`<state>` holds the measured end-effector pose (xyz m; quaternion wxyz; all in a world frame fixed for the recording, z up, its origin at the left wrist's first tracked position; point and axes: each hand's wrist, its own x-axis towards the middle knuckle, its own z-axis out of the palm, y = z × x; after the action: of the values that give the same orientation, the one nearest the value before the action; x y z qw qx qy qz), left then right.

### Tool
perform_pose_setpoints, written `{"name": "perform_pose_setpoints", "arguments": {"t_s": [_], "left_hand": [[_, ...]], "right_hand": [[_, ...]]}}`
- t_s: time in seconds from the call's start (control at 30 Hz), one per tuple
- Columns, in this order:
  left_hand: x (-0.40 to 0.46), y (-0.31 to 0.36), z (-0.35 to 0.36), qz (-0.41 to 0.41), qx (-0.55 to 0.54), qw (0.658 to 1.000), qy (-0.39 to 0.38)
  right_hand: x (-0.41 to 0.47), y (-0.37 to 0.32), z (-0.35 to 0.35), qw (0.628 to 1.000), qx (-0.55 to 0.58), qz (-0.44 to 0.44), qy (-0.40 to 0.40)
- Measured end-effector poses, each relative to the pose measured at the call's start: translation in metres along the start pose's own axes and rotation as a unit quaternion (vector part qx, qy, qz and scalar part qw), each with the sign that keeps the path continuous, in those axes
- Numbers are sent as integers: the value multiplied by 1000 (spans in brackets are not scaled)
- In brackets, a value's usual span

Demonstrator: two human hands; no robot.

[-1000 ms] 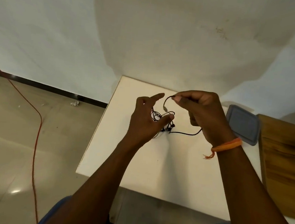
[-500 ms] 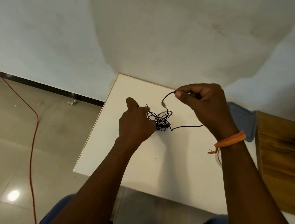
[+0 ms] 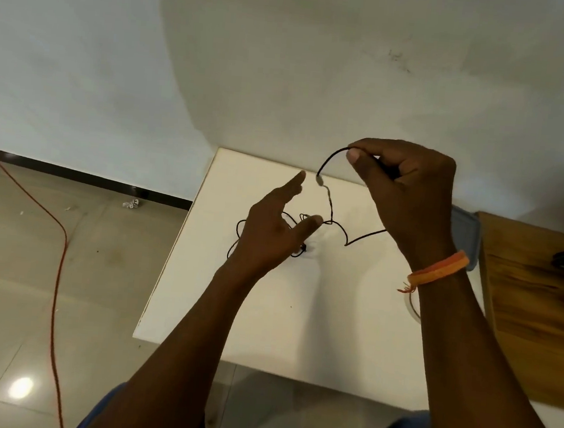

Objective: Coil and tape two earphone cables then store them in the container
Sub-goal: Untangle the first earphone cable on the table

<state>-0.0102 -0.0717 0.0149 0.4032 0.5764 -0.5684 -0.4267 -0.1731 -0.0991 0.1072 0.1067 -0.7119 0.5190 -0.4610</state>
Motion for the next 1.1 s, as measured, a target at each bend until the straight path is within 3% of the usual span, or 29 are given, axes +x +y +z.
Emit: {"name": "perform_pose_setpoints", "arguments": {"t_s": [0.07,0.17,0.23,0.33,0.47,0.53,0.6,0.67,0.73,0.8,0.87,0.93,1.0,1.1], "left_hand": [[0,9,2,-43,-89,995,-34],[-2,14,3,-41,-123,990,-49],[-1,8,-1,-33,-116,992,-29],[4,-5,-9,-14,1,1000,2],[5,-26,-10,-19,146,989,0],[5,-29,-7,-24,141,990,-6],[4,-22,-5,-49,48,998,-7],[3,-10,-4,-50,-56,997,-8],[2,1,-3,-38,-152,988,-14],[1,5,-2,-38,-220,975,-16],[1,6,-2,-38,-235,971,-7],[0,7,-4,-16,-229,973,-11],[0,6,-7,4,-204,979,-23],[0,4,-8,13,-157,987,-34]], "right_hand": [[-1,-5,0,997,56,35,-37],[-3,-6,2,989,78,62,-106],[-3,-1,2,992,46,69,-98],[3,11,-4,996,-17,75,39],[13,23,-20,965,-59,117,227],[13,31,-21,945,-33,145,290],[11,36,-18,934,38,200,293],[9,31,-11,918,165,291,211],[7,21,-3,905,230,355,53],[2,14,7,921,152,327,-147],[-9,8,23,928,39,222,-298],[-18,4,36,924,-28,150,-352],[-20,2,41,930,-54,116,-346],[-16,9,37,930,-46,130,-340]]}}
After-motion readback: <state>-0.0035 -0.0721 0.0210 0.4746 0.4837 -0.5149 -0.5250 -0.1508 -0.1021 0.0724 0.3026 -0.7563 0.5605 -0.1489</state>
